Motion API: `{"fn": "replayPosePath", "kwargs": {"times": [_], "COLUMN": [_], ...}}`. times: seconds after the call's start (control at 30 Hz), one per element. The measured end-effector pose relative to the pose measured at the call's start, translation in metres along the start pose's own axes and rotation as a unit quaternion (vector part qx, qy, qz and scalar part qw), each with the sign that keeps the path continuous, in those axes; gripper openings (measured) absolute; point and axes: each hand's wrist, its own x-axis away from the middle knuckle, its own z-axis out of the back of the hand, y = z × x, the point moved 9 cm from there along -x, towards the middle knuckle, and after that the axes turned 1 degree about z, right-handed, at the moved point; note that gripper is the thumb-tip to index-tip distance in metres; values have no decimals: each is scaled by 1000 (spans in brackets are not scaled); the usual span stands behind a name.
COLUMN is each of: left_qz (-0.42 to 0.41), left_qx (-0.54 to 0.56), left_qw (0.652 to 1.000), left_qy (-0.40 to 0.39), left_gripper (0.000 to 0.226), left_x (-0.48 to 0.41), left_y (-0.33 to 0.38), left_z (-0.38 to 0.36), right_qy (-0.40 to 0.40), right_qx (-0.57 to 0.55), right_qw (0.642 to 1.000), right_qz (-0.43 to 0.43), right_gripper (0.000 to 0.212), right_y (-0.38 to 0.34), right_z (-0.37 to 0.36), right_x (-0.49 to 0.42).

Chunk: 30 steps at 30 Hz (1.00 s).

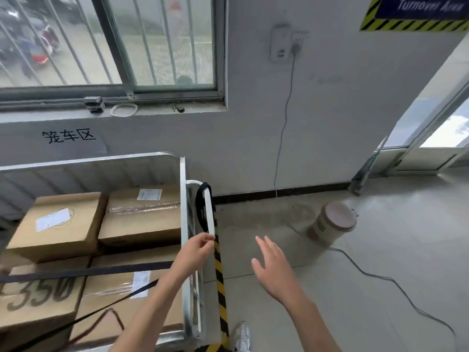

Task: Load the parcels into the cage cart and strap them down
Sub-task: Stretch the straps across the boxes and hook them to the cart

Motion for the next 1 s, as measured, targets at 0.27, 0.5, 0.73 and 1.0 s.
{"fn": "replayPosePath", "kwargs": {"times": [0.27, 0.5, 0.73, 1.0], "left_qz": [17, 64, 162, 266], "left_qx": [13, 36, 60, 12], "left_qw": [1000, 995, 967, 929], "left_qy": [19, 68, 186, 255], "left_gripper": [31, 26, 15, 24], "left_x": [-87, -137, -162, -210], "left_y": [59, 78, 60, 64], "left_z": [-36, -47, -41, -16], "right_qy": [-54, -151, -257, -351], "right_qx": [-12, -20, -16, 4], "right_qw": [998, 985, 957, 922], "right_qz": [36, 83, 131, 163], "right_gripper": [57, 57, 54, 53], "right_y": [33, 36, 33, 7], "right_z": [38, 48, 59, 44], "right_x": [-59, -143, -221, -307]}}
